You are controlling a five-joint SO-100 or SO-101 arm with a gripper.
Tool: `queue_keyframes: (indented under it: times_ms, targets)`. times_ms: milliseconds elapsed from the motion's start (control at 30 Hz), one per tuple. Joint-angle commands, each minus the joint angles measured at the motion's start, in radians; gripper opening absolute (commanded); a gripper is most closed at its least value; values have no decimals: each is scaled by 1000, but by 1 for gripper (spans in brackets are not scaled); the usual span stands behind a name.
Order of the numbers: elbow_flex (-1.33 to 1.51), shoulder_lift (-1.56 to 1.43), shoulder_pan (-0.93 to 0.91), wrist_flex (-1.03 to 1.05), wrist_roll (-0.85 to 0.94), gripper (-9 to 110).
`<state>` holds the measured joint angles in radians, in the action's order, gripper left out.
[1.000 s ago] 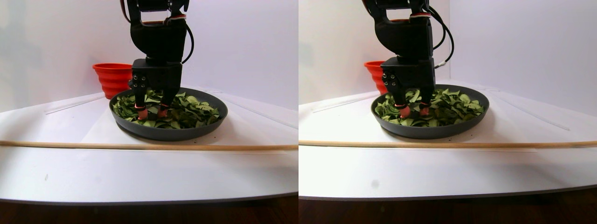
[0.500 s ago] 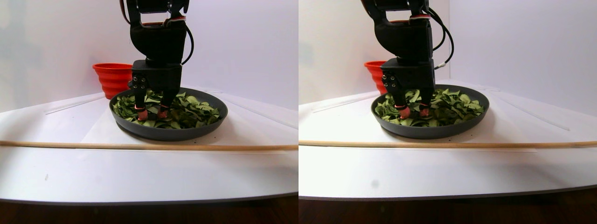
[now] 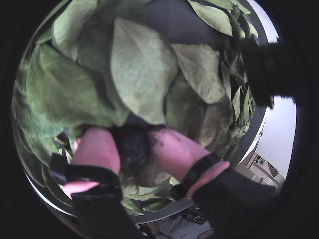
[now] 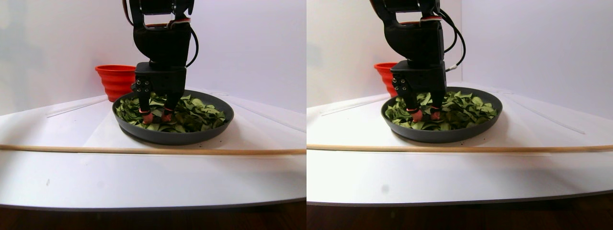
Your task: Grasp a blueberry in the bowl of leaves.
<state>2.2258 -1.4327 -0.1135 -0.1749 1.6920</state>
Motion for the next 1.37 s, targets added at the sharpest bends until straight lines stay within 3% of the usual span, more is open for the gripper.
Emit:
queue_keyframes:
  times_ms: [0,1333]
  targets:
    - [8,-21,-8,-11,11,14]
    - [-11,-233,9,78,35,13]
